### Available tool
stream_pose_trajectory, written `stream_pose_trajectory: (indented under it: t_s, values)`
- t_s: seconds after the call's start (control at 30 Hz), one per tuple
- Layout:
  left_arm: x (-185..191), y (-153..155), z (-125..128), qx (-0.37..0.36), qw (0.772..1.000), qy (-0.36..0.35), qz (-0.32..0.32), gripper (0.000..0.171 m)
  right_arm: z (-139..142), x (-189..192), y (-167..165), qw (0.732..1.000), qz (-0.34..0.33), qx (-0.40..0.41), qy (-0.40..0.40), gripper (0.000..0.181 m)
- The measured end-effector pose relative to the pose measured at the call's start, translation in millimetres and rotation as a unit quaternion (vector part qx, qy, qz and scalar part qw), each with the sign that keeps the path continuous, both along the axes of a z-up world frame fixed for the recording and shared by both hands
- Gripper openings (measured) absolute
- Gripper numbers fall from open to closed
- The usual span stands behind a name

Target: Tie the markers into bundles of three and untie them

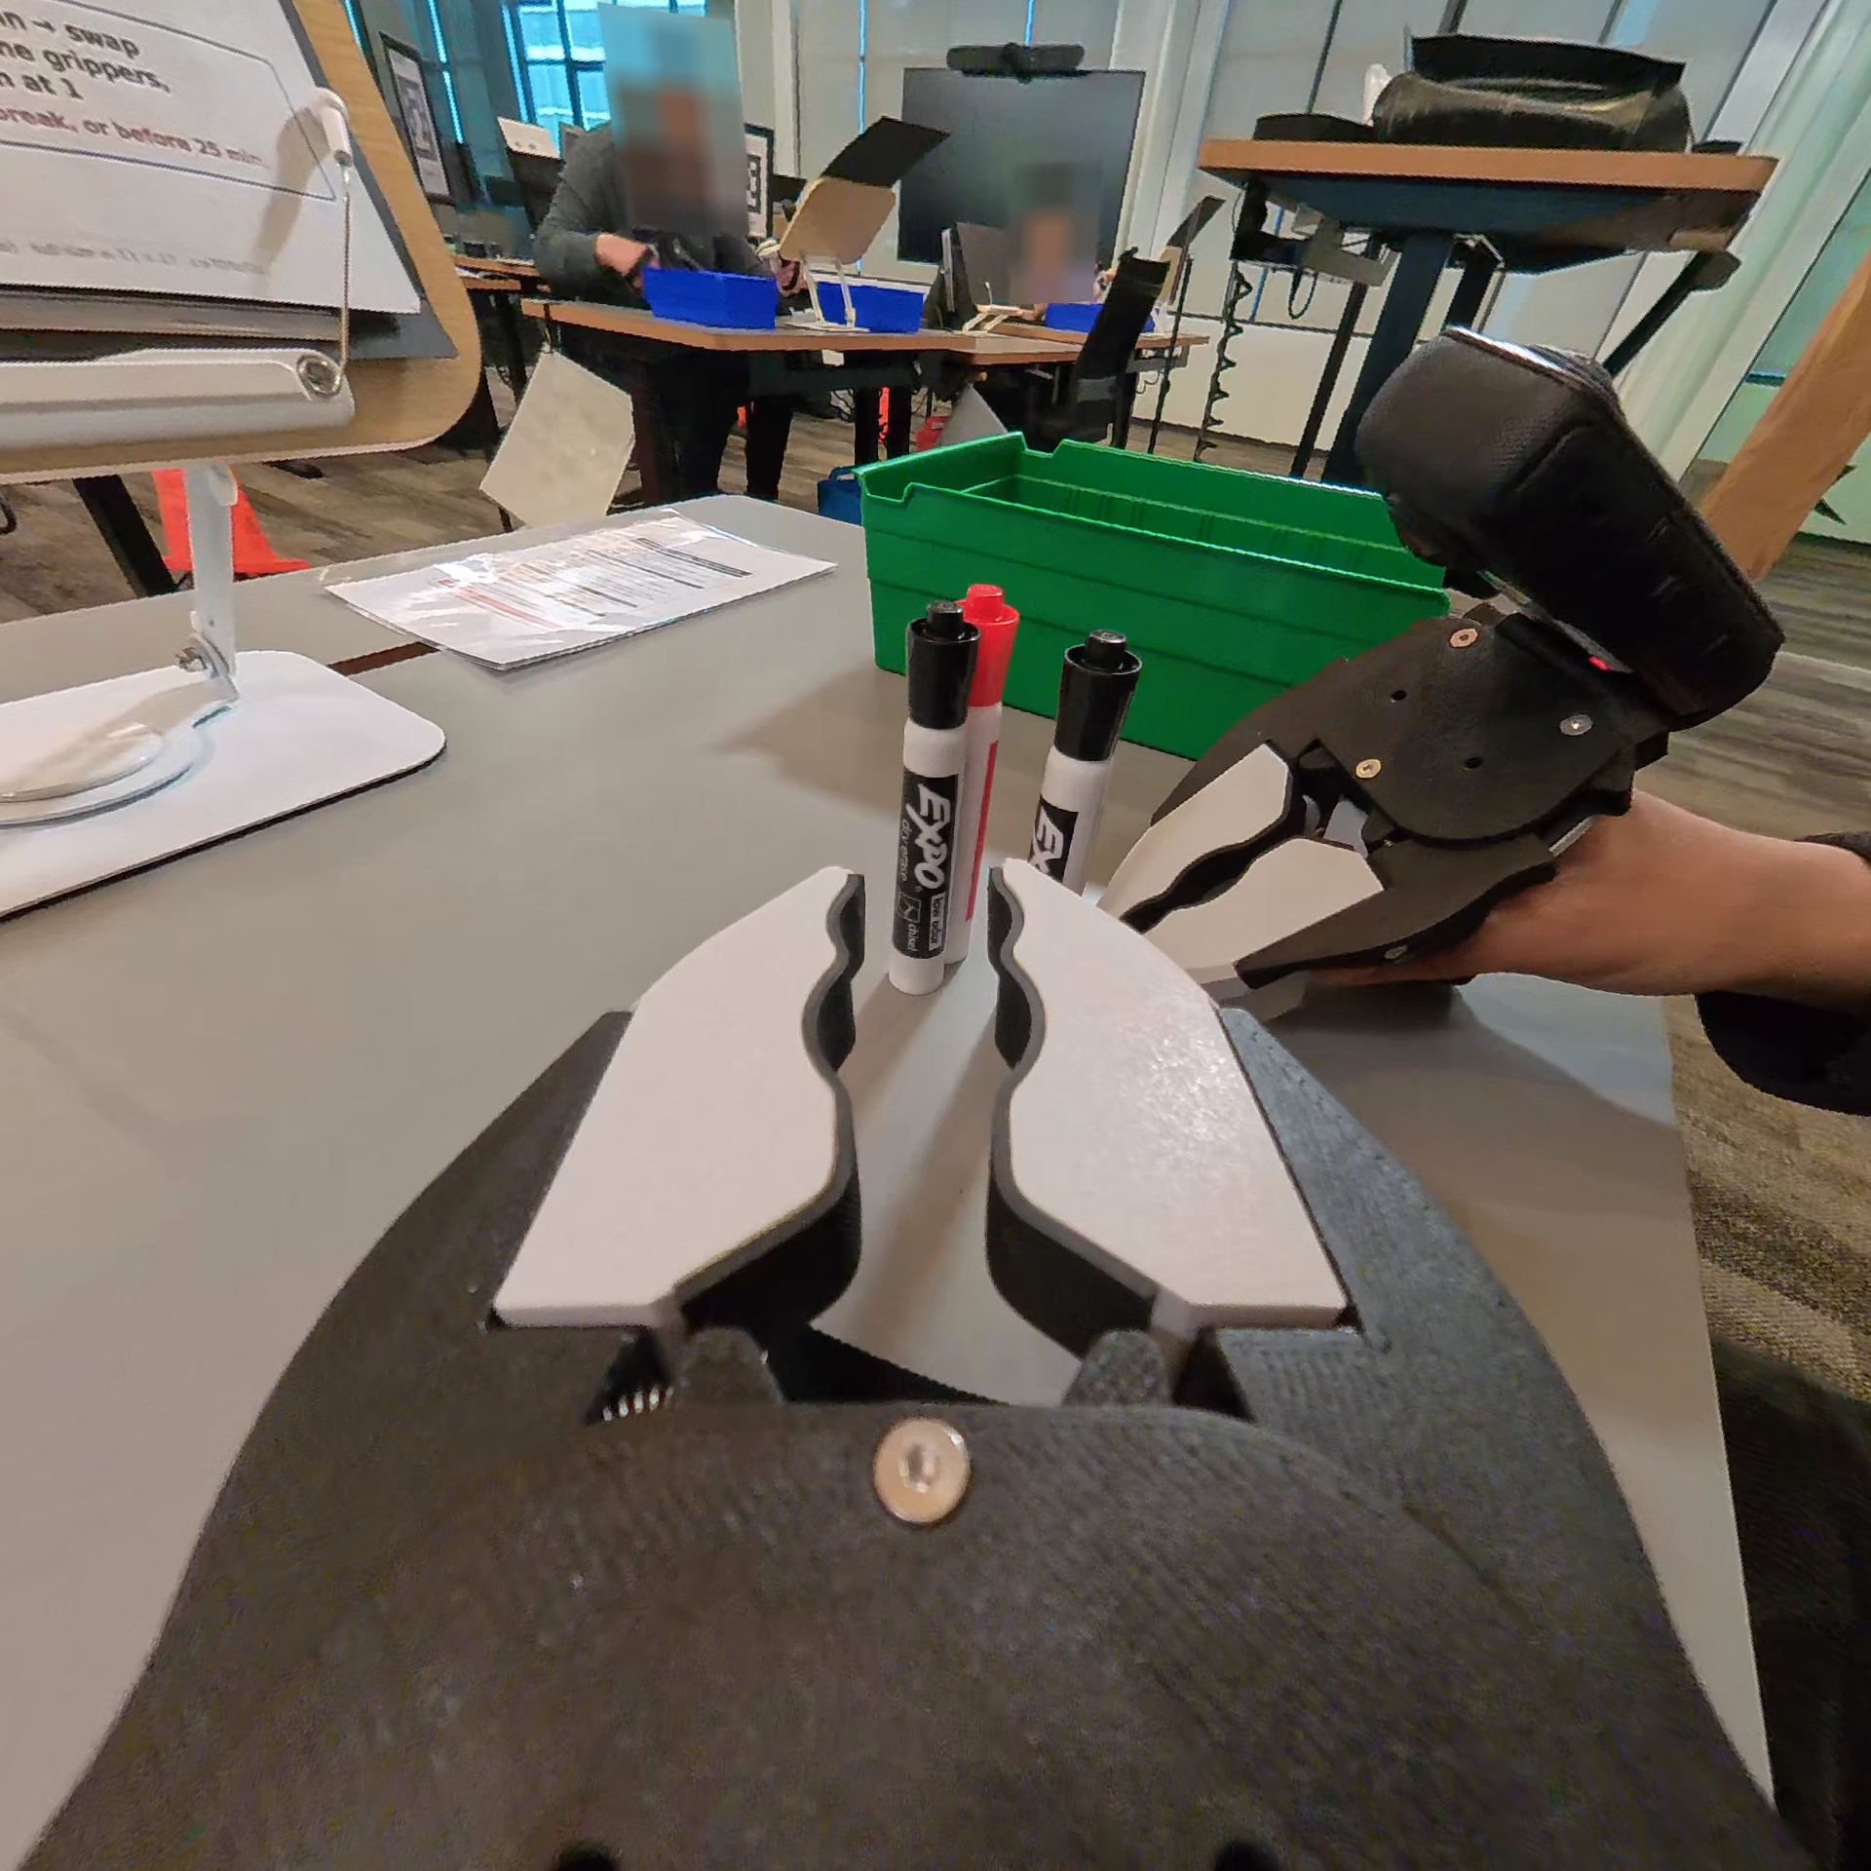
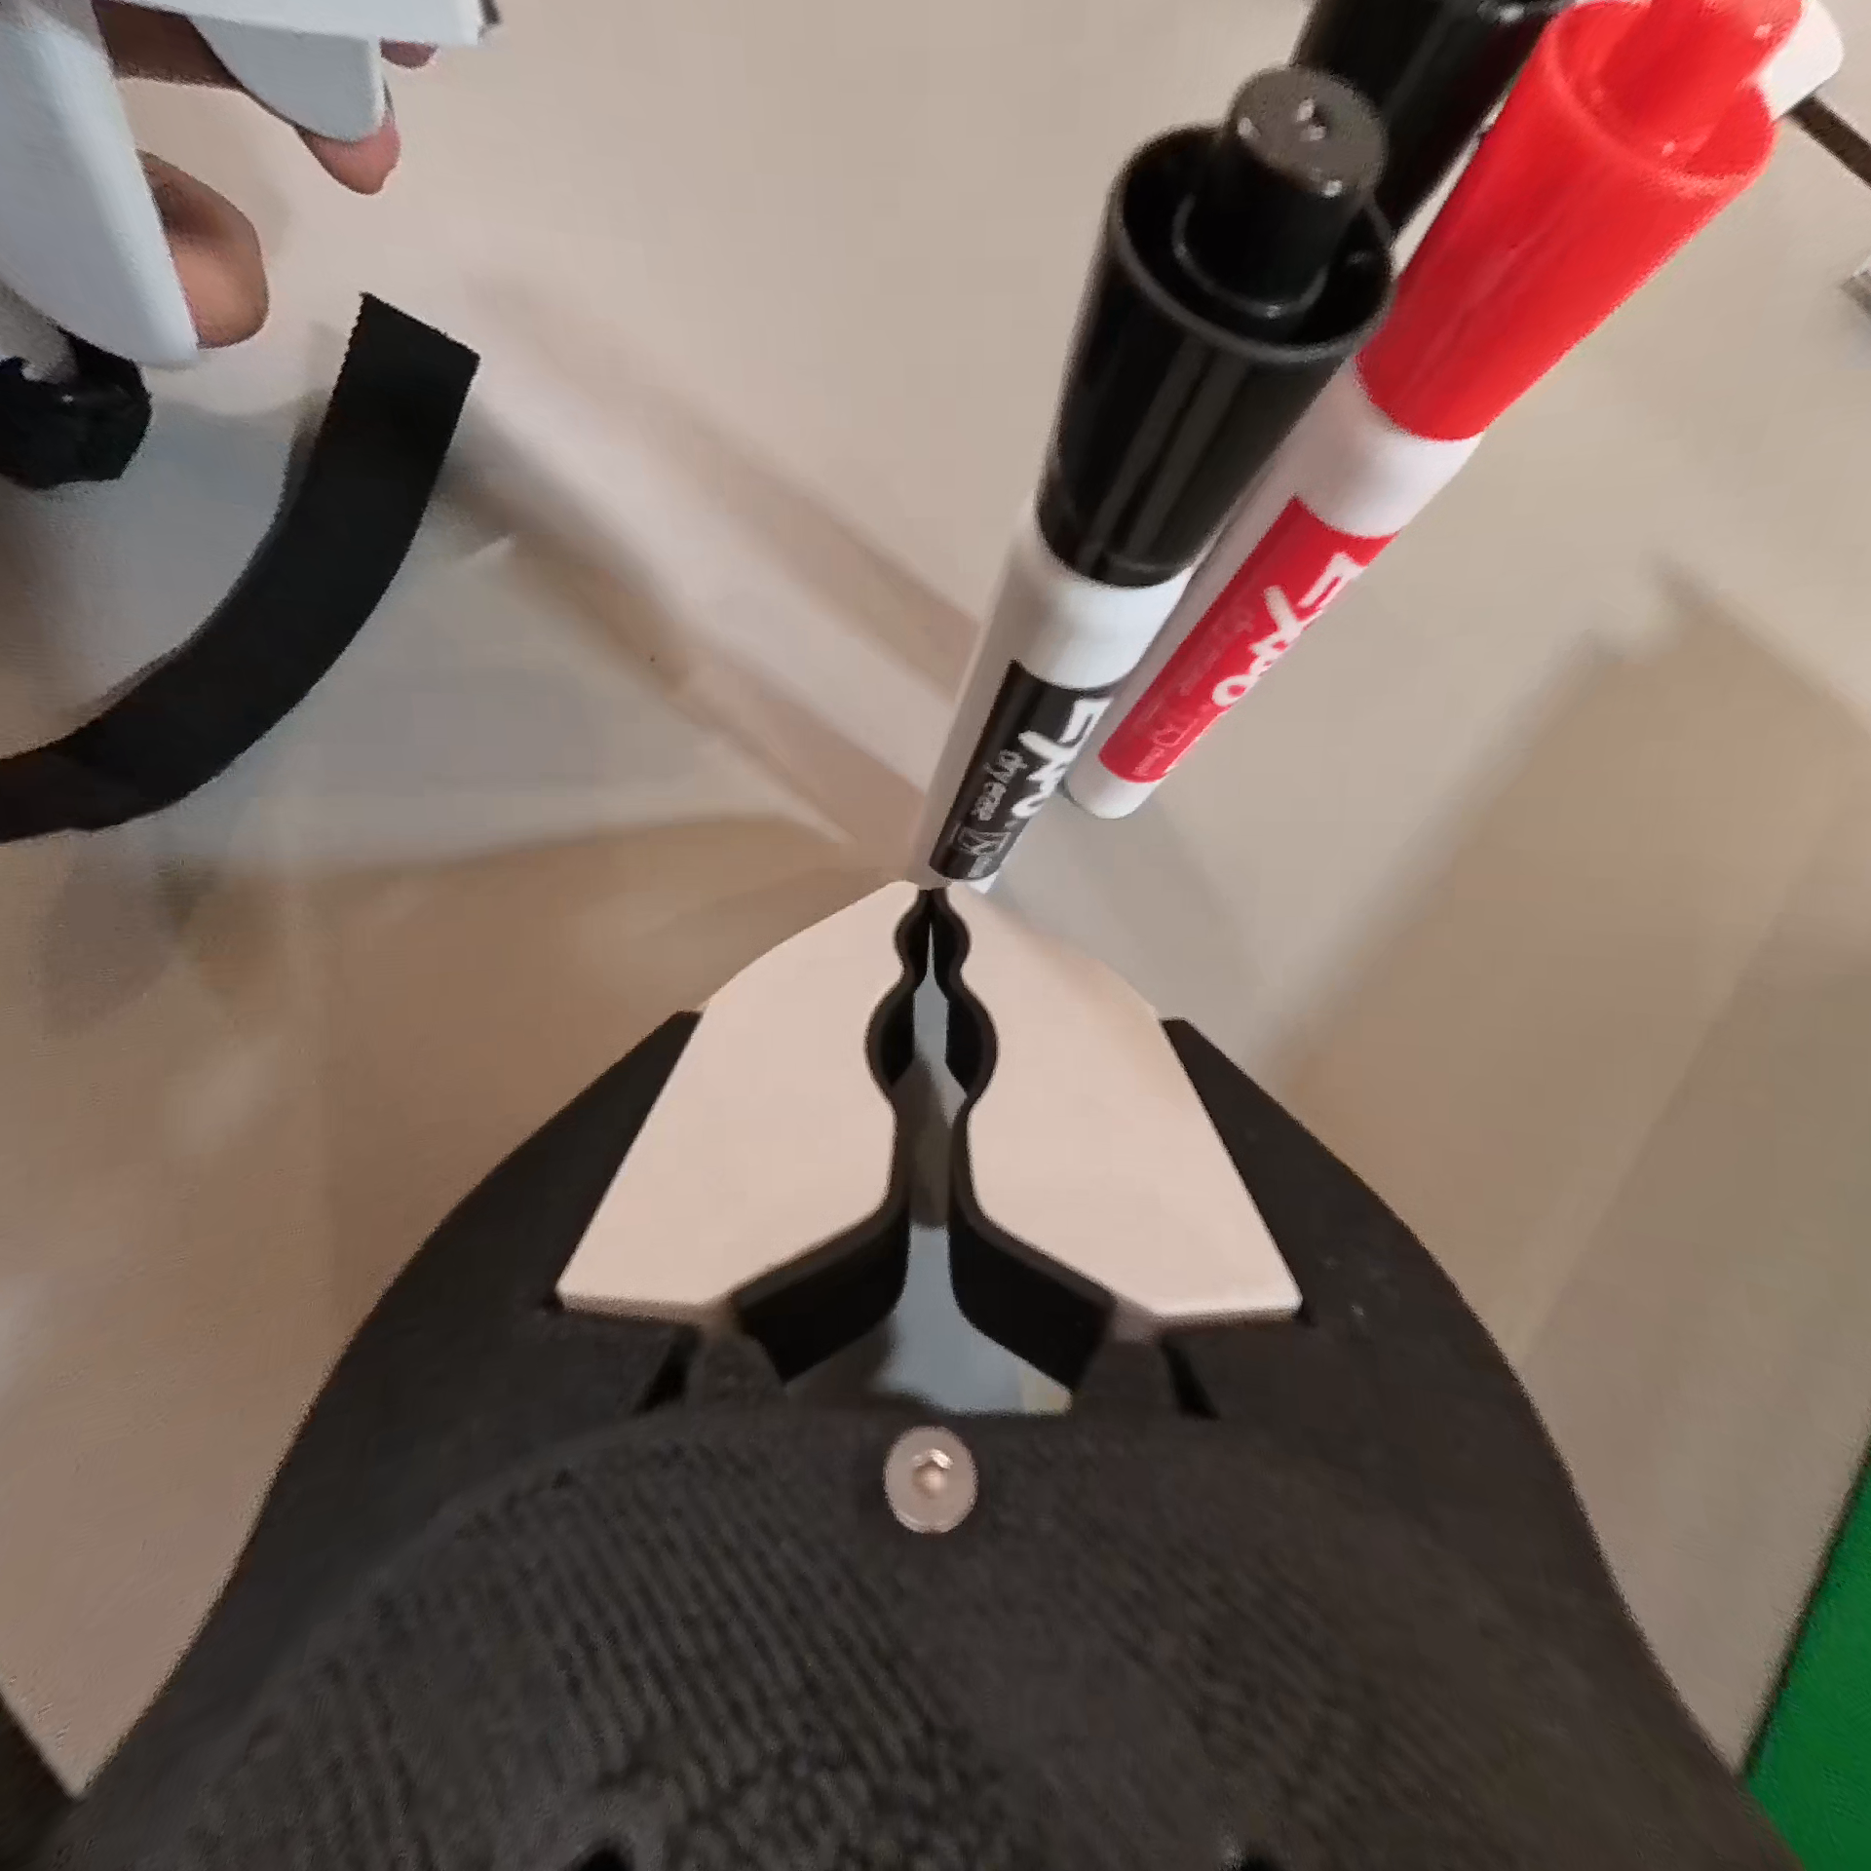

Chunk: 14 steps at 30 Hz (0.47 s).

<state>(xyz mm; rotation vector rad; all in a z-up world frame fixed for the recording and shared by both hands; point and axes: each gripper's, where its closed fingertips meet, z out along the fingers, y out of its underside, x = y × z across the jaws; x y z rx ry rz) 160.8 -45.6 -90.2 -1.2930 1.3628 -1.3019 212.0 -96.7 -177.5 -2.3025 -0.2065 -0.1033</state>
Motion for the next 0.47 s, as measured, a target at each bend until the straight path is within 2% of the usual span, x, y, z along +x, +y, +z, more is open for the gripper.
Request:
stream_pose_trajectory:
  t_s: [0.2,0.37,0.47]
  values:
    - [-4,3,0,-0.002,1.0,0.0,0.005,0.025,0,3,4,1.0,-0.002,0.001,-0.004,0.0]
    - [-7,2,0,0.015,1.0,0.001,0.007,0.025,-3,-10,3,0.999,0.025,-0.014,0.033,0.0]
    - [-7,2,-1,0.016,1.0,0.002,0.006,0.025,-3,-9,6,0.999,0.023,-0.013,0.019,0.0]
